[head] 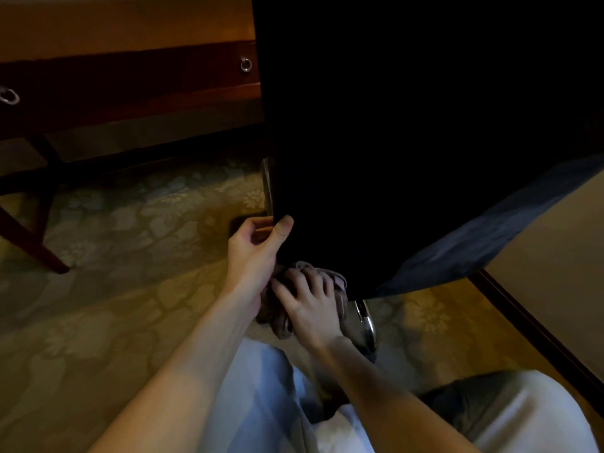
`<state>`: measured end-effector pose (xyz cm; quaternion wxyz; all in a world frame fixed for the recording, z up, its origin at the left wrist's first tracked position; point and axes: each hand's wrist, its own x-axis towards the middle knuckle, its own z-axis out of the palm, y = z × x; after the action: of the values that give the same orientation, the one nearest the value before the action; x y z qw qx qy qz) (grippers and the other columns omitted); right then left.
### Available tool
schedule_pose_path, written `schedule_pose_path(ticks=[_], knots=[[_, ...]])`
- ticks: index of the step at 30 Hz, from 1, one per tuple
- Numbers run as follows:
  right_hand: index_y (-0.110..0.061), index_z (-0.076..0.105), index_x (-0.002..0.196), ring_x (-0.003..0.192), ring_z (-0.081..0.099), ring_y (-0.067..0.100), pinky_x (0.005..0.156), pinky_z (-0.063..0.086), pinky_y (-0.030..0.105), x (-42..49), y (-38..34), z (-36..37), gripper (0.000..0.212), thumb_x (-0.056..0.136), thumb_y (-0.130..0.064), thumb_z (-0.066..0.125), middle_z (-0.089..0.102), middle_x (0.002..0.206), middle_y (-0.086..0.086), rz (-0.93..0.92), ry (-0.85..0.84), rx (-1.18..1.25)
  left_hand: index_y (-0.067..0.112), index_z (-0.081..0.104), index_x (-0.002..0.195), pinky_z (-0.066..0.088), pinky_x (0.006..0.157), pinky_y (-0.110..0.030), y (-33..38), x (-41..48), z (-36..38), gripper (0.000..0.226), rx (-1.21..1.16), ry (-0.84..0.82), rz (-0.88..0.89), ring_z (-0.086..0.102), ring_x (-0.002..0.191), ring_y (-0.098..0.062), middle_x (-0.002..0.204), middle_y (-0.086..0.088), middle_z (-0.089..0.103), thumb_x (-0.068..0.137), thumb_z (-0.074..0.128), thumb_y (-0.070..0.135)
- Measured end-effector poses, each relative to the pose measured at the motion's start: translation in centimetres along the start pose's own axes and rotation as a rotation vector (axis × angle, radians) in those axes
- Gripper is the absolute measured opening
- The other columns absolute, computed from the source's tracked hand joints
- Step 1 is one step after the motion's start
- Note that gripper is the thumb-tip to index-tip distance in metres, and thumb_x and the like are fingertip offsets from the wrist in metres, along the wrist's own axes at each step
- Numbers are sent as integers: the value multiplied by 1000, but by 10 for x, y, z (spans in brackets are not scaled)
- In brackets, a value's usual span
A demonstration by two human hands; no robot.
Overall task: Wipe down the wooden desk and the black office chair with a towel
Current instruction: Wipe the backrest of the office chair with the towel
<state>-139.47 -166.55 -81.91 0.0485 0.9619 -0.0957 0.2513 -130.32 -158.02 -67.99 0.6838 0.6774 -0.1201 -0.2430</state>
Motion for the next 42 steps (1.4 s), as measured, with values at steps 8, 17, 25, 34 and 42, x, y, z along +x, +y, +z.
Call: schedule_pose_path(ticks=[8, 17, 25, 34, 42], knots=[[-30, 69, 115, 107, 57, 33, 87, 52, 45, -48, 47, 6, 62, 55, -38, 84, 57, 117, 6, 198, -317, 50, 14, 62, 118, 45, 61, -3, -5, 6, 4, 24, 49, -3, 58, 64, 74, 14, 101, 6, 69, 99, 62, 29], [-21, 60, 137, 121, 44, 38, 98, 41, 51, -9, 111, -142, 51, 92, -44, 59, 51, 135, 13, 222, 493, 122, 13, 52, 138, 49, 65, -13, -16, 16, 23, 44, -128, 238, 85, 65, 85, -6, 100, 4, 67, 103, 57, 39], [-26, 61, 131, 127, 43, 31, 99, 39, 62, 62, 153, -229, 50, 85, -30, 78, 47, 137, 6, 83, 1016, -110, 33, 37, 156, 44, 113, -42, -17, 20, 24, 59, -116, 188, 124, 58, 127, -18, 140, 2, 60, 102, 60, 39], [-29, 60, 130, 126, 46, 35, 95, 42, 55, 43, 145, -132, 42, 90, -32, 73, 51, 140, 7, 62, 798, -116, 49, 13, 159, 36, 112, -30, -26, 43, 25, 95, -34, 130, 122, 38, 144, -9, 160, 12, 37, 85, 71, 65], [-37, 55, 140, 131, 38, 35, 86, 51, 59, -48, 124, -1, 75, 68, -39, 78, 42, 147, 5, 69, -67, -141, 46, -4, 160, 19, 125, -39, -32, 58, 32, 94, -48, 187, 118, 18, 155, -13, 170, 12, 14, 91, 57, 65]])
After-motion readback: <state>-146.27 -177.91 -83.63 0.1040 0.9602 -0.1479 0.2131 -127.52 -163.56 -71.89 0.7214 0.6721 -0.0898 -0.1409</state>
